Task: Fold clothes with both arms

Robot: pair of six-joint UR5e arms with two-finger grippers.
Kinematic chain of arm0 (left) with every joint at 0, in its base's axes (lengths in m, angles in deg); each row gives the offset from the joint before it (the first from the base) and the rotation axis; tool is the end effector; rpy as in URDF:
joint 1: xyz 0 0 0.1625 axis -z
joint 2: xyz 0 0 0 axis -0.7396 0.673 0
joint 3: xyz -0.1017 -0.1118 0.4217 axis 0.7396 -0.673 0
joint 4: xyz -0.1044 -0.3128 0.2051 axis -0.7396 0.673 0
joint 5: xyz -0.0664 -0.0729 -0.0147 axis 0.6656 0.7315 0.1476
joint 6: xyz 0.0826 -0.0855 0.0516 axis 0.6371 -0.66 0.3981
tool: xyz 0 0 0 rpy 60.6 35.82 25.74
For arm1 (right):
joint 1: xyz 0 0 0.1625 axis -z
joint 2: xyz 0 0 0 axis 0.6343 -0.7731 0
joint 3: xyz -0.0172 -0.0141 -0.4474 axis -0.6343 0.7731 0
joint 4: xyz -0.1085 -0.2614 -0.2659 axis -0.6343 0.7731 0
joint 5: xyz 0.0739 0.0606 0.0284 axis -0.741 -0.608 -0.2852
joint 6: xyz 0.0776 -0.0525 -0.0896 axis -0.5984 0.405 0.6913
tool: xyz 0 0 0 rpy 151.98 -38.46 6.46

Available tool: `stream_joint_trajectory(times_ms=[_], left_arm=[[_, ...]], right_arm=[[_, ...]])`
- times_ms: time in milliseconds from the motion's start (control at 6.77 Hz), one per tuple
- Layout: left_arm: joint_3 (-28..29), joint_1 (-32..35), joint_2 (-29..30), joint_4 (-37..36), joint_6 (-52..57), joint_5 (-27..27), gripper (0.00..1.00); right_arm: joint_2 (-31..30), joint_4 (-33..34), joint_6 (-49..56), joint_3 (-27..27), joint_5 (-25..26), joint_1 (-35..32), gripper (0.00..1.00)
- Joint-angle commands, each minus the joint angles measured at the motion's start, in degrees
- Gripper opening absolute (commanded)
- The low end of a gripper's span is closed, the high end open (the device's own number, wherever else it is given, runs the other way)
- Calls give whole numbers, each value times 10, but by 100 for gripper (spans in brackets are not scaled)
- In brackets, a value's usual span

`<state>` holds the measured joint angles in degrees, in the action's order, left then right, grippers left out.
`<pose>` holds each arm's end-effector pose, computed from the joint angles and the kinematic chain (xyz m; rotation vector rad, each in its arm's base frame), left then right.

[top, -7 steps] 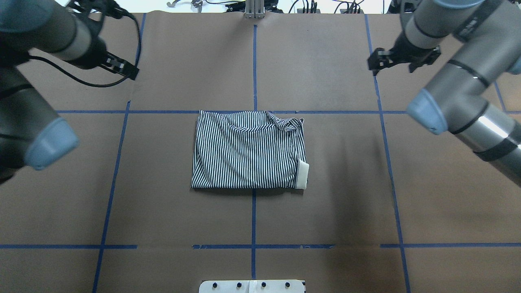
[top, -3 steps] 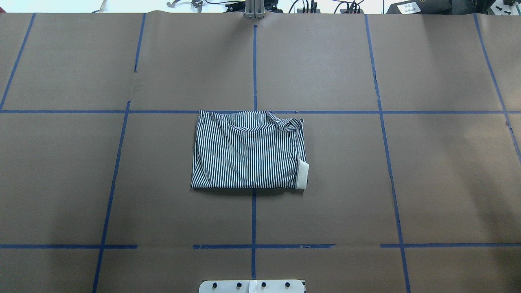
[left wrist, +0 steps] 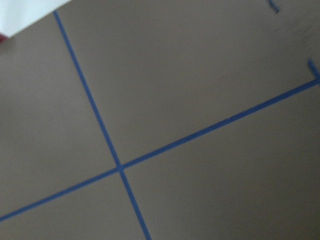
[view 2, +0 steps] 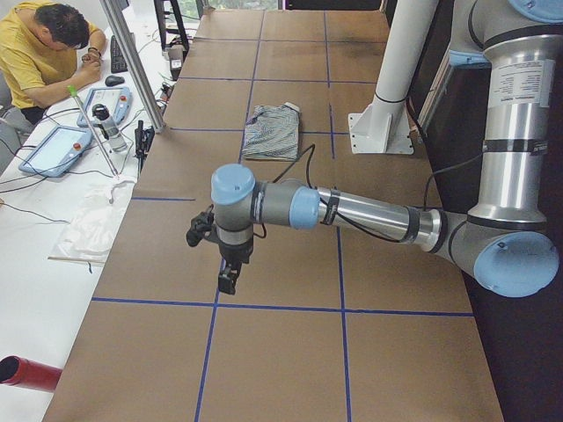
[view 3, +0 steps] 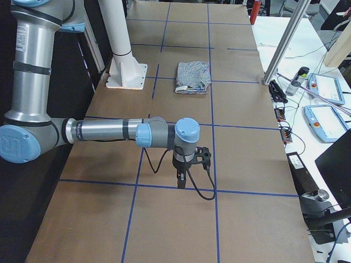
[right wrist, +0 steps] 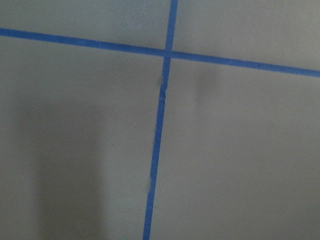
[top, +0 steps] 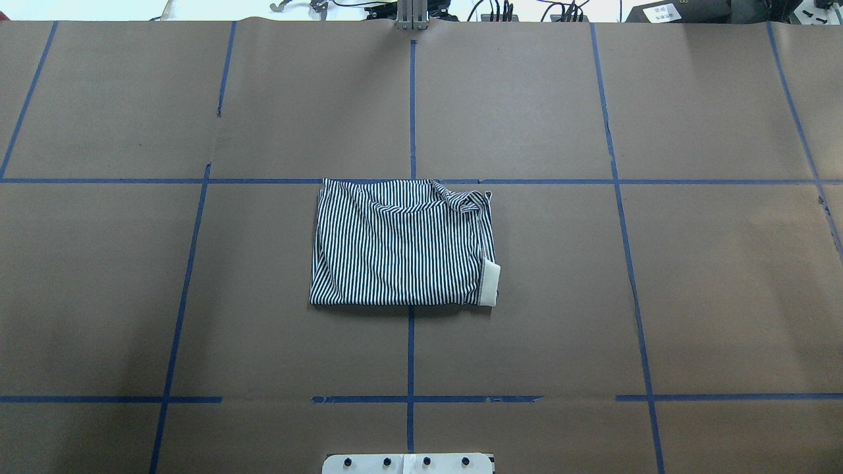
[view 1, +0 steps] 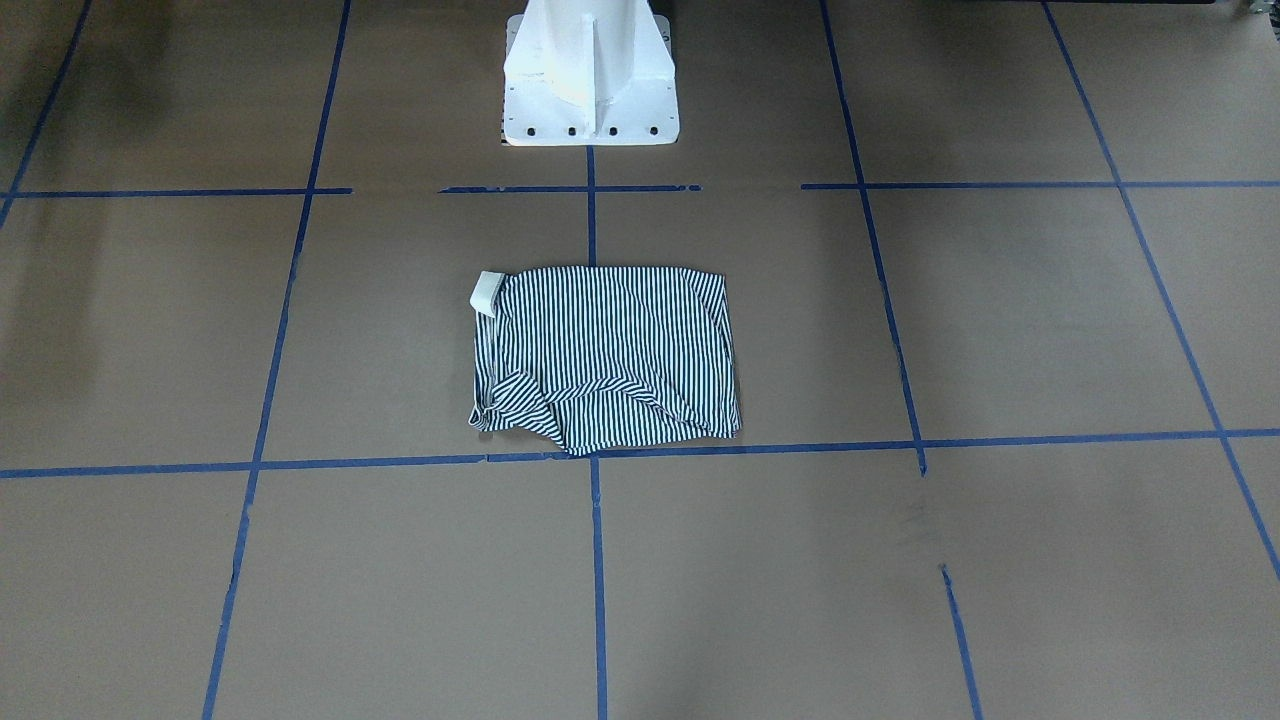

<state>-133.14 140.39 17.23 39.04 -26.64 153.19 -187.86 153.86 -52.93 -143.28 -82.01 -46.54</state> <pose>-0.0718 -0.4425 0.6793 0.1182 0.6799 0.2028 0.0261 -0.3804 0.6937 -0.0499 -0.6651 -0.0734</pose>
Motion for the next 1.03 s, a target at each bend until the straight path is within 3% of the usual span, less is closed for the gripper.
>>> stream_joint_trajectory(times_ms=[0,148,443,887], left_arm=[[45,31,-35,19,-13,50,100],[23,28,-35,25,-60,47,100],[10,21,-26,65,-59,19,100],[8,18,-26,73,-55,14,100]], right_arm=[[-4,-2,-2,10,-2,-1,100],[-2,-2,-2,14,-2,-1,100],[-3,-3,-2,15,-29,-1,100],[-3,-3,-2,14,-29,-1,100]])
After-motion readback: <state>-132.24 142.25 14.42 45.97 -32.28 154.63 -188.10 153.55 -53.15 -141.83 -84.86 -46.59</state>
